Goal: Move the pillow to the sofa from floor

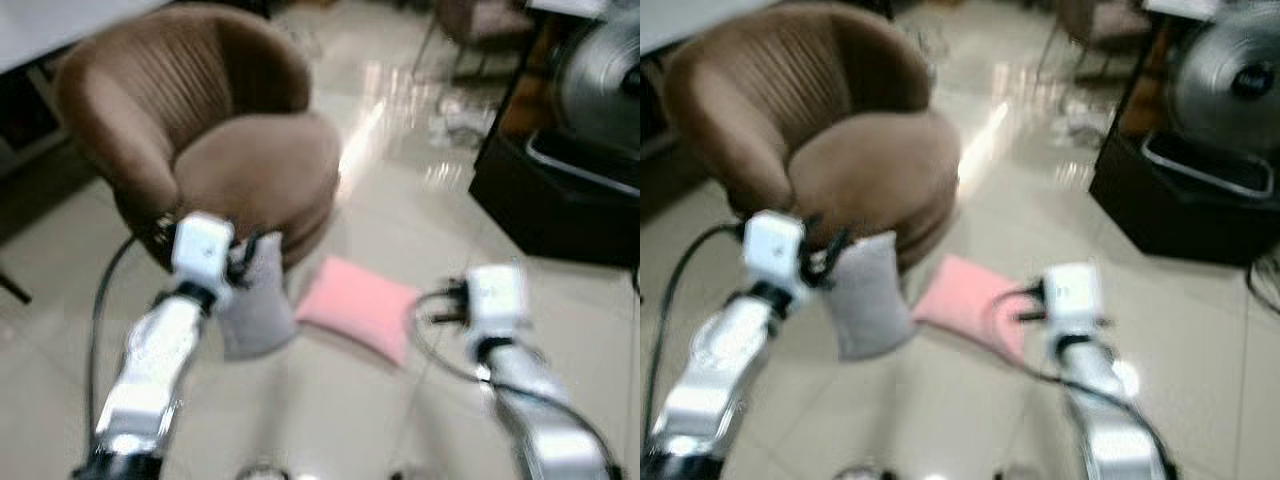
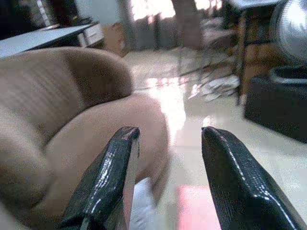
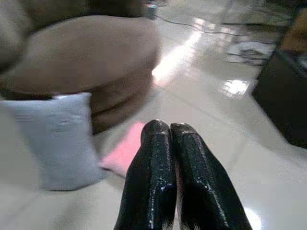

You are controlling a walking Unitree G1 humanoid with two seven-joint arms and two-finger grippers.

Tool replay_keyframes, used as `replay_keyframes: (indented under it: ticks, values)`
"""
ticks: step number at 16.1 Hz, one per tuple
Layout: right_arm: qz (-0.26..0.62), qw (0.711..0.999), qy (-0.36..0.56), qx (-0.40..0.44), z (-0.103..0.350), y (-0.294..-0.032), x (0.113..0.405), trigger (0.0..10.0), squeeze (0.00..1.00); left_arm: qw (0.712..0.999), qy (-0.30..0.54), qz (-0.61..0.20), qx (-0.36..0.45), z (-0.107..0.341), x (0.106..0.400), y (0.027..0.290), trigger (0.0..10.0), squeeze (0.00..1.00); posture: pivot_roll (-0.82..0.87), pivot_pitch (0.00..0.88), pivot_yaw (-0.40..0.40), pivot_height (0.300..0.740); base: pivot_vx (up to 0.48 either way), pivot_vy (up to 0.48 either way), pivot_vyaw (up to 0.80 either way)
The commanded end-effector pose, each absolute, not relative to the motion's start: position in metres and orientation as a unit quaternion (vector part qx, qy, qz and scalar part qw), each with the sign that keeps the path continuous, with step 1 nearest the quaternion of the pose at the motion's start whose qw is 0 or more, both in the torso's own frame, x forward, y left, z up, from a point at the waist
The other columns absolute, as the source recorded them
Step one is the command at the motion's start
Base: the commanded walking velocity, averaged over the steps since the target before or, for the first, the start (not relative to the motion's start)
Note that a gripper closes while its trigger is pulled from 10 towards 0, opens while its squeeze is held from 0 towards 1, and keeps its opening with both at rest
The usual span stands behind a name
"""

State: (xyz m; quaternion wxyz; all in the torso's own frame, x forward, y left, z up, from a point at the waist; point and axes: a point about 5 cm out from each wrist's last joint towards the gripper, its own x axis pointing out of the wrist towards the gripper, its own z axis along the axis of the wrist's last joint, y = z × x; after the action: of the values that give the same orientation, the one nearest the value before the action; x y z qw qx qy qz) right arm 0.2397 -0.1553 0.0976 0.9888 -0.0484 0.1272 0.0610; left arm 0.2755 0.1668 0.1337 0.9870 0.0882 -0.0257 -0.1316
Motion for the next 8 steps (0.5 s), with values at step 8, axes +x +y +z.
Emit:
replay_keyframes:
  ticks: [8]
  values:
    - [0.039,0.99,0.126,-0.053,0.1002,-0.1656,0.2385,10.0,0.0,0.986,-0.033,-0.143,0.084,0.1354,0.2767,0.1581,10.0,0.0,-0.03,0.088,0.053,0.74,0.0,0.48,-0.8]
